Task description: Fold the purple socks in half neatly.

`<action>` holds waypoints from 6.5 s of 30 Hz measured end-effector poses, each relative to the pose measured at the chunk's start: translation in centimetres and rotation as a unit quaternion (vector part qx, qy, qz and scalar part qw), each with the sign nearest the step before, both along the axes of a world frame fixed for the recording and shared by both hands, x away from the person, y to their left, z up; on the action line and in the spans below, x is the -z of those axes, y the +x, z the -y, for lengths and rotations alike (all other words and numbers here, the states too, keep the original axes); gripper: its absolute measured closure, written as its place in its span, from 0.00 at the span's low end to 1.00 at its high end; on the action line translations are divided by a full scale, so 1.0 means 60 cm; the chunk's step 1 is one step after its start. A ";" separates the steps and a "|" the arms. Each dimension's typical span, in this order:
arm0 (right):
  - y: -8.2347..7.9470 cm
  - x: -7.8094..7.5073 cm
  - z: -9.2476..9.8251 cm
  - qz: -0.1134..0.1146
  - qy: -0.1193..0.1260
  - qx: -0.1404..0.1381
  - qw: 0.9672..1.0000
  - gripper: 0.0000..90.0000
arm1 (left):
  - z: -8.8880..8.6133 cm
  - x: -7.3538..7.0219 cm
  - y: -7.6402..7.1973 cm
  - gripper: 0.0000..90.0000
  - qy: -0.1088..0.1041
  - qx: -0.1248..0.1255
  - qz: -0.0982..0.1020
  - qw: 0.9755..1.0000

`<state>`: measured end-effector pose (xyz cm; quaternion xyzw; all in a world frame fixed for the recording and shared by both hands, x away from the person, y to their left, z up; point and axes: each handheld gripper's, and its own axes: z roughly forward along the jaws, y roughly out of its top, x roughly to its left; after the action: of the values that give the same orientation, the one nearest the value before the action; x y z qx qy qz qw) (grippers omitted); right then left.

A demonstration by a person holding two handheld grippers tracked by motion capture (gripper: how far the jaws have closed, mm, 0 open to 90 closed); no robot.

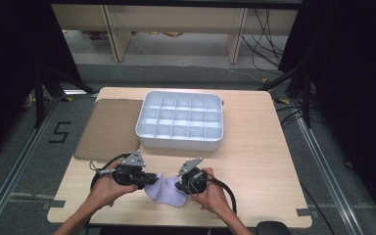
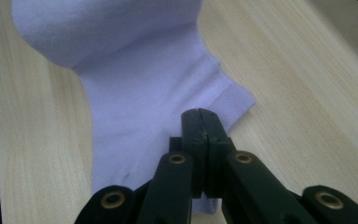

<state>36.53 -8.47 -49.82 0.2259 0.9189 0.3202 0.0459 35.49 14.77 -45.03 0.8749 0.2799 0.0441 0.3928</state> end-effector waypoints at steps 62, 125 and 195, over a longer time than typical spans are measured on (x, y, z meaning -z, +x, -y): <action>-0.011 -0.049 0.081 0.023 0.045 0.061 0.997 0.96 | 0.024 0.030 0.031 0.86 -0.018 0.017 -0.011 1.000; 0.010 -0.013 0.017 0.010 -0.015 0.029 0.999 0.97 | 0.046 0.082 0.056 0.90 0.031 0.013 0.005 0.999; -0.034 -0.006 0.009 0.004 -0.012 0.005 1.000 0.95 | 0.012 0.093 -0.015 0.89 -0.032 -0.016 -0.071 0.997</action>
<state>34.47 -9.01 -49.43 0.2287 0.9212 0.3101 0.0538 34.58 14.04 -50.59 0.8579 0.3227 -0.0204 0.3993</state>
